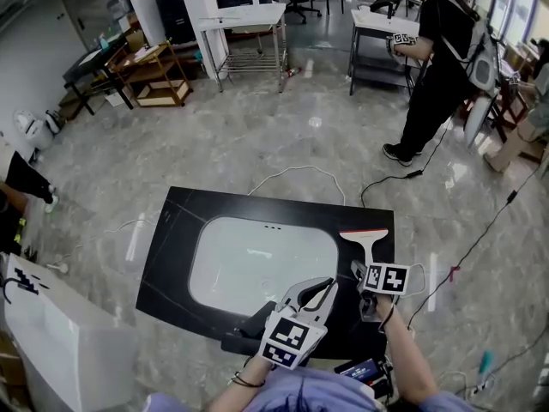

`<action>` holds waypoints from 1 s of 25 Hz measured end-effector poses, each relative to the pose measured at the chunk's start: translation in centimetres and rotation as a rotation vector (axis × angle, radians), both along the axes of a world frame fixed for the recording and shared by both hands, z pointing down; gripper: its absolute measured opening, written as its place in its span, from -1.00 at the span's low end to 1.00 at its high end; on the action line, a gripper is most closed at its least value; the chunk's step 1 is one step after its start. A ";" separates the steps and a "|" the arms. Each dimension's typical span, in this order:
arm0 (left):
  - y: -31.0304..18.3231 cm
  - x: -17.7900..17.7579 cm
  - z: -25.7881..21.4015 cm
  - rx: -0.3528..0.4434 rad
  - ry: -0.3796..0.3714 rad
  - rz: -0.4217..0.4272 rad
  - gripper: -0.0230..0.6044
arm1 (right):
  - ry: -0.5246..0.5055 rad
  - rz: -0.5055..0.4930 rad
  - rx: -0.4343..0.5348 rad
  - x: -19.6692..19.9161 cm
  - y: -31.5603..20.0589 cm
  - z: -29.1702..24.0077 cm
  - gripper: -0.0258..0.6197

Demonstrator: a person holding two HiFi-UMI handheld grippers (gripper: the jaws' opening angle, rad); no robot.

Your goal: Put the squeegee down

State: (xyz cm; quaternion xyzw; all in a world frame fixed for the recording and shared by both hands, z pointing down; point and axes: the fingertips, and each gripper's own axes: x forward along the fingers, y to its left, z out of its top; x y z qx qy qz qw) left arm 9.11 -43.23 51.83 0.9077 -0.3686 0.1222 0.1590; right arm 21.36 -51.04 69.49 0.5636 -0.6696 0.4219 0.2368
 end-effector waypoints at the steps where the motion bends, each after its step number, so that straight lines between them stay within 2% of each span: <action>1: 0.0 -0.1 0.0 0.001 0.002 -0.002 -0.84 | 0.000 -0.002 0.007 -0.2 0.2 -0.2 0.01; 5: 0.2 -0.3 -0.2 0.007 0.003 -0.005 -0.84 | -0.073 -0.003 0.036 -1.2 1.0 -1.7 0.00; 10: 0.6 -0.3 -0.7 0.014 0.007 -0.008 -0.85 | -0.086 -0.011 0.076 -1.3 1.8 -3.7 0.00; 14: 1.3 0.1 -0.9 0.022 0.006 -0.004 -0.85 | -0.146 -0.011 0.114 -1.8 3.3 -5.5 0.00; 21: 3.2 0.3 -1.5 0.033 0.004 0.005 -0.84 | -0.257 -0.048 0.193 -3.7 7.3 -9.7 0.00; 25: 4.3 0.3 -1.9 0.038 0.003 -0.004 -0.85 | -0.292 -0.030 0.227 -3.6 10.1 -11.7 -0.07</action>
